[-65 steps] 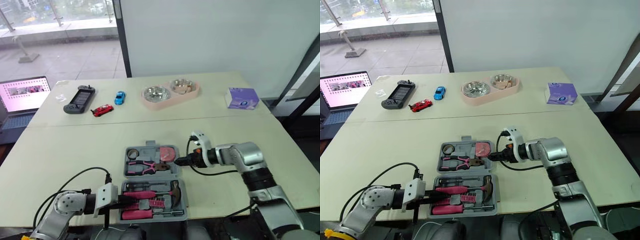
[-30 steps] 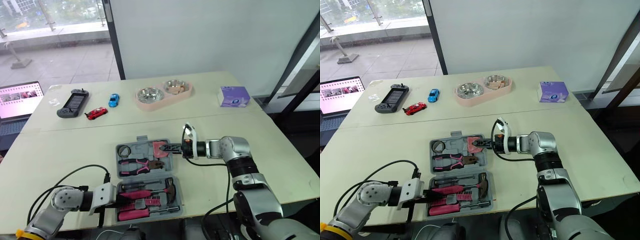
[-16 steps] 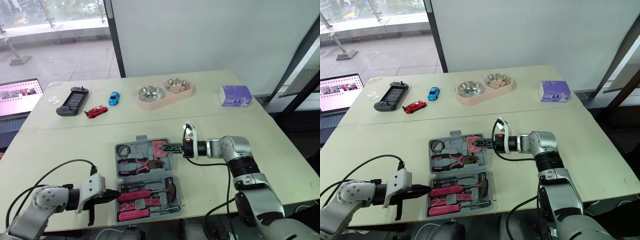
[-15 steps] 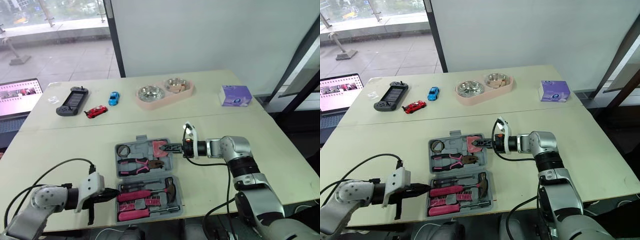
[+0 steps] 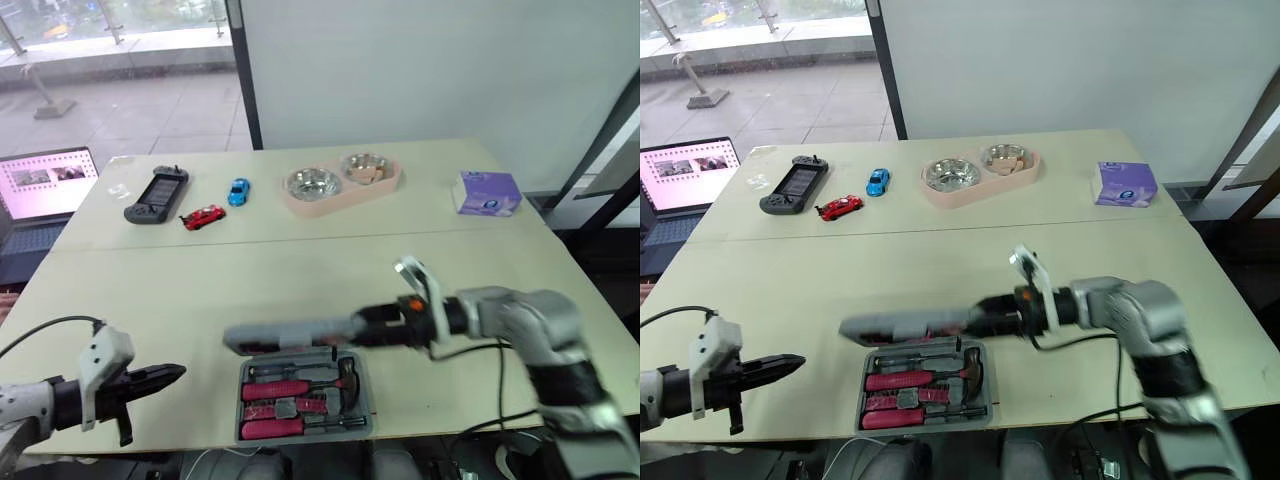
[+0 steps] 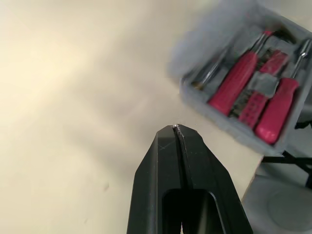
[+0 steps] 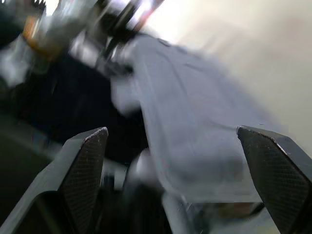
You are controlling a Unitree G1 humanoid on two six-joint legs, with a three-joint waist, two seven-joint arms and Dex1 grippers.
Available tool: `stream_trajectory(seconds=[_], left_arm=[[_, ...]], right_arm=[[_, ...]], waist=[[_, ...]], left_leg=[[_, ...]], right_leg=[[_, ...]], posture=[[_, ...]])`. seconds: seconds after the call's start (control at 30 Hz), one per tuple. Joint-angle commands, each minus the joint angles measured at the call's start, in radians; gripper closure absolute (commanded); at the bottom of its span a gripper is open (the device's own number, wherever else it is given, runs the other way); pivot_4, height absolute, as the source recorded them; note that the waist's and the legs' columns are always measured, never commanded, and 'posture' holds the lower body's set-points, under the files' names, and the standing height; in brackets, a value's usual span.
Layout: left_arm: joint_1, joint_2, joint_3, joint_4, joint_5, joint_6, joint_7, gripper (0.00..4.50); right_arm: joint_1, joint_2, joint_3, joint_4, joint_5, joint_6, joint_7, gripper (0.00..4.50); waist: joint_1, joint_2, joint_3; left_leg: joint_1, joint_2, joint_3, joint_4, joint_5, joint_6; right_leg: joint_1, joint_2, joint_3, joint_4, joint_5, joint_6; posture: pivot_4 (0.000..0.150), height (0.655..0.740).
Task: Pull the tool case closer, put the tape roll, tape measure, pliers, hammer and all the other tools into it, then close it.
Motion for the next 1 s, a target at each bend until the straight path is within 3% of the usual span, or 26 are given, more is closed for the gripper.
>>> stream_trajectory(seconds=[0.03,0.1,0.27,0.4,0.57,1.0], left_arm=[[0.003,0.013,0.049,-0.005,-0.013,0.006,-0.021,4.50],[-0.001,0.020,0.065,-0.004,-0.022,0.012,-0.033,4.50],[-0.008,0.022,0.083,-0.035,-0.060,0.041,-0.068,4.50],[-0.012,0.040,0.124,-0.072,-0.103,0.090,-0.081,4.50],[-0.018,0.044,0.188,-0.123,-0.168,0.170,-0.069,4.50],[-0.013,0.010,0.208,-0.164,-0.169,0.204,-0.045,4.50]], right_arm=[[-0.007,-0.058,-0.131,-0.122,0.162,0.031,0.012,0.04],[-0.031,-0.086,-0.207,-0.122,0.236,0.050,-0.010,0.04],[0.039,-0.100,-0.289,-0.083,0.150,-0.119,-0.075,0.04],[0.237,-0.158,-0.246,-0.043,-0.131,-0.494,-0.016,0.04],[0.336,-0.147,-0.257,0.060,-0.244,-0.757,0.026,0.04],[0.380,-0.147,-0.215,0.127,-0.281,-0.891,0.059,0.04]], waist=[[-0.001,-0.003,0.001],[-0.002,-0.005,0.003],[0.015,-0.010,0.003],[0.031,-0.012,0.004],[0.022,-0.012,0.005],[0.023,-0.012,0.007]], left_leg=[[0.000,0.000,0.000,0.000,0.000,0.000],[0.000,0.000,0.002,0.001,0.000,0.000],[0.002,0.001,0.003,0.001,0.000,0.000],[-0.002,0.000,0.003,0.001,0.000,0.000],[-0.003,0.000,0.004,0.001,0.000,0.000],[0.003,0.001,0.005,0.001,0.000,0.000]], right_leg=[[0.001,0.000,0.000,-0.001,0.000,0.000],[0.001,-0.001,0.000,-0.002,0.001,-0.002],[0.002,0.000,0.000,-0.003,0.001,-0.004],[0.001,0.000,0.000,-0.004,0.002,-0.002],[0.001,-0.001,0.000,-0.005,0.002,-0.002],[0.004,-0.001,0.001,-0.004,0.001,-0.006]], posture=[[0.150,0.7239],[0.150,0.7239],[0.150,0.7239],[0.150,0.7239],[0.150,0.7239],[0.150,0.7239]])
